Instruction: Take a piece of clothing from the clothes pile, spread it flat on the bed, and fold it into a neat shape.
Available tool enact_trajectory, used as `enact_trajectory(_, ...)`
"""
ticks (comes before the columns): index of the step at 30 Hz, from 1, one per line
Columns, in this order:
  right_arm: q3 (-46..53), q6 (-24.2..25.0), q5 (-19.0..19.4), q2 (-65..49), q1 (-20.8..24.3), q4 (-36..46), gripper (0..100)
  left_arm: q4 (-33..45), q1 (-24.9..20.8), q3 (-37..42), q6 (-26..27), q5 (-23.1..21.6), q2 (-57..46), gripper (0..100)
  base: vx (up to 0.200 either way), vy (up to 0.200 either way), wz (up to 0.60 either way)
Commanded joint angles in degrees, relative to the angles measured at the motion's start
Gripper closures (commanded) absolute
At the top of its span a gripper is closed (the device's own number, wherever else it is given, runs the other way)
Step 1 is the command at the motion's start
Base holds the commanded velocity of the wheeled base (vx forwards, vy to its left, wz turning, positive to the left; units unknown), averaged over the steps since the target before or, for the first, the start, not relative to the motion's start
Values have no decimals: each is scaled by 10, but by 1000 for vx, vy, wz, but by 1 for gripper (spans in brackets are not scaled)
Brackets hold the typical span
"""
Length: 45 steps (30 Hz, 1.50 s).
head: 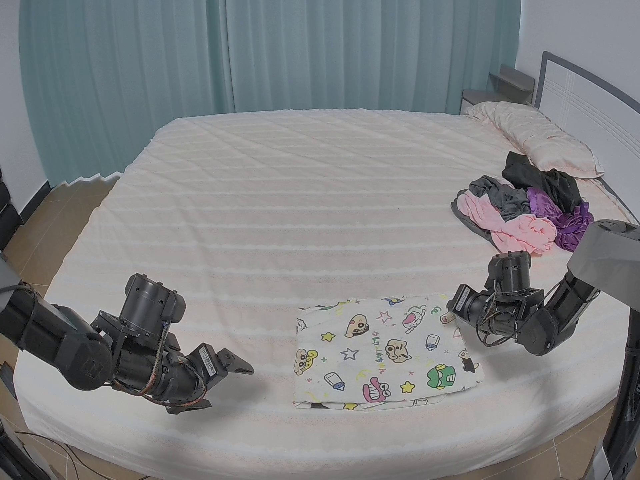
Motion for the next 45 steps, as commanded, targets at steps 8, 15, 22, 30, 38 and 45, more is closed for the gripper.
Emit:
enact_trajectory(8,-4,5,-1,-2,-18,-6,100,0,0,0,0,0,0,0,0,0,0)
enact_trajectory(15,-6,7,-1,1,-18,-6,100,0,0,0,0,0,0,0,0,0,0)
enact_trajectory(22,-8,7,-1,3,-24,-6,100,0,0,0,0,0,1,0,0,0,0)
enact_trajectory(30,22,3,0,-11,-25,-6,0,-1,0,-2,2,-2,1,0,0,0,0)
enact_trajectory(38,91,-17,29,-46,-26,-6,0,-18,-11,-58,31,6,47,0,0,0,0)
enact_trajectory(45,159,-62,94,-26,-25,-75,0,-35,-41,-128,104,36,133,0,0,0,0)
